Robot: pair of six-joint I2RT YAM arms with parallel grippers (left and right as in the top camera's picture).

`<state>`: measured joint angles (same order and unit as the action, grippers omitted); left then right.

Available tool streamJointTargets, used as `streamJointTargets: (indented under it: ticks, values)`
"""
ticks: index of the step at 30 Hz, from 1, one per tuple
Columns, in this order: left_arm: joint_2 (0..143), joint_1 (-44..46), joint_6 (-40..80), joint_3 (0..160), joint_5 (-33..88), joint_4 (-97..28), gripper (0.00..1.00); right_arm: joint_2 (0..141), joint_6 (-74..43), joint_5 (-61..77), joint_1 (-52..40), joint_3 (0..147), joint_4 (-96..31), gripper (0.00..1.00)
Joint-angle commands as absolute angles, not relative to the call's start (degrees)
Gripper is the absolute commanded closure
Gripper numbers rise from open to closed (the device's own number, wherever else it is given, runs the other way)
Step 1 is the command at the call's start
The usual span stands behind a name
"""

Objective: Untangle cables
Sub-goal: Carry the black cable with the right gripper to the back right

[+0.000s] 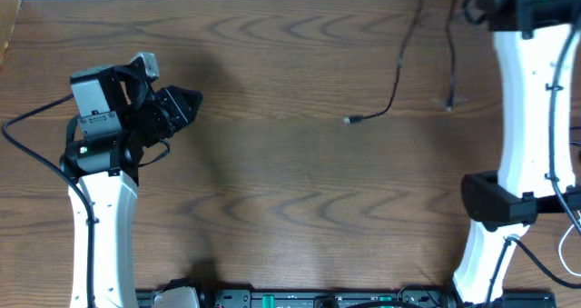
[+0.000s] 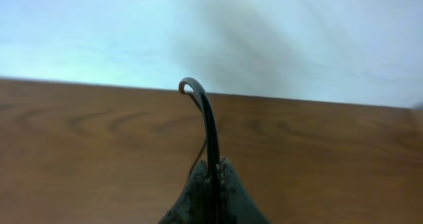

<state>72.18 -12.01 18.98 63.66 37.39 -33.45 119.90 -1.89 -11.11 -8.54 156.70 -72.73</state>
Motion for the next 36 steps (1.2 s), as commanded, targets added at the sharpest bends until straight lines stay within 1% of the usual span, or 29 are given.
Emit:
streamJointTargets:
  ticks: [1,5,12,20,23,31,36]
  values:
    - [71.4,-12.1,17.7,65.1,38.4,-34.7,0.84,119.5,-0.7,-13.5,-1.6,157.5,-73.2,0.99]
    - [71.3,-12.1,17.7,65.1,38.6,-35.4,0.83,119.4,-0.5,-13.5,7.4,157.5,-76.1,0.99]
    - [70.0,-12.1,17.7,65.1,39.8,-35.8,0.83,116.3,-7.8,-11.9,22.4,157.5,-76.3,0.99]
    - [66.1,-12.1,17.6,65.1,40.1,-36.9,0.83,110.8,-10.3,-2.6,35.7,157.5,-75.2,0.99]
    - [64.2,-12.1,17.6,65.1,40.1,-37.3,0.83,110.8,-11.3,-0.2,37.9,157.5,-75.2,0.99]
    - [59.3,-9.9,16.3,65.1,40.1,-38.3,0.83,113.7,-12.2,0.7,37.4,157.5,-73.6,0.99]
    - [57.1,-7.8,16.1,65.1,40.1,-39.8,0.83,118.1,-12.2,4.5,37.4,157.4,-72.7,0.99]
